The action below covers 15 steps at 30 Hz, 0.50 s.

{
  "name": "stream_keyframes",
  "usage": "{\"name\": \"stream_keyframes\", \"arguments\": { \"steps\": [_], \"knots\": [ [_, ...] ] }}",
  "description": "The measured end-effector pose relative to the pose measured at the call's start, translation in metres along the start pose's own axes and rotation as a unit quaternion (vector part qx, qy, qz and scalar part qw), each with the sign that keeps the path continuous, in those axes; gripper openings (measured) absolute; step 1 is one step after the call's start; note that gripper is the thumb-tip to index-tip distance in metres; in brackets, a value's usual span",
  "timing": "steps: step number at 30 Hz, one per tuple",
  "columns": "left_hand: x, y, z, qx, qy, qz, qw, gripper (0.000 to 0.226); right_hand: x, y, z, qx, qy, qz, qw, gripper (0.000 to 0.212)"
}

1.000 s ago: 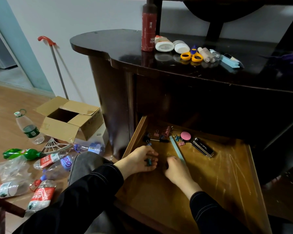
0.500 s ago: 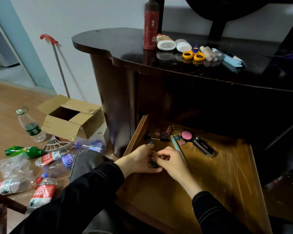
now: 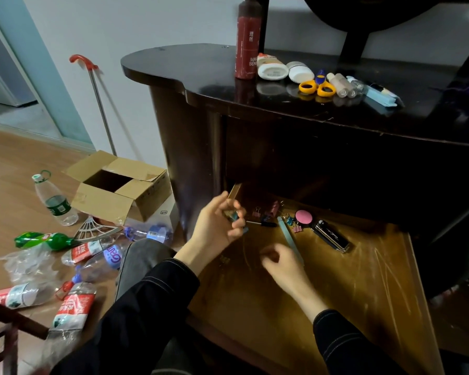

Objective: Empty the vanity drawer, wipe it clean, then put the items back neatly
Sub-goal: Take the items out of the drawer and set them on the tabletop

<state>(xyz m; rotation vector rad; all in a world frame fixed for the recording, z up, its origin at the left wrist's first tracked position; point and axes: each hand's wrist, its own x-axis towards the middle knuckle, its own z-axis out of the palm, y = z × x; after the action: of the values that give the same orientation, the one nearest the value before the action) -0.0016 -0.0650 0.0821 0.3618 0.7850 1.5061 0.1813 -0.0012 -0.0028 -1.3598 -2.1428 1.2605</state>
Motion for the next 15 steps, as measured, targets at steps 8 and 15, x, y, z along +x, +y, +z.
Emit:
{"name": "stream_keyframes", "arguments": {
  "steps": [8,15],
  "knots": [
    [-0.002,0.003,-0.003,-0.075,0.041,0.065,0.994,0.045,0.016,-0.026,0.054,-0.195,-0.046,-0.057,0.978,0.048],
    [-0.001,0.003,-0.005,-0.104,0.059,0.057,0.991,0.049,0.022,-0.034,0.058,-0.285,-0.064,-0.065,0.954,0.03]
  ]
}}
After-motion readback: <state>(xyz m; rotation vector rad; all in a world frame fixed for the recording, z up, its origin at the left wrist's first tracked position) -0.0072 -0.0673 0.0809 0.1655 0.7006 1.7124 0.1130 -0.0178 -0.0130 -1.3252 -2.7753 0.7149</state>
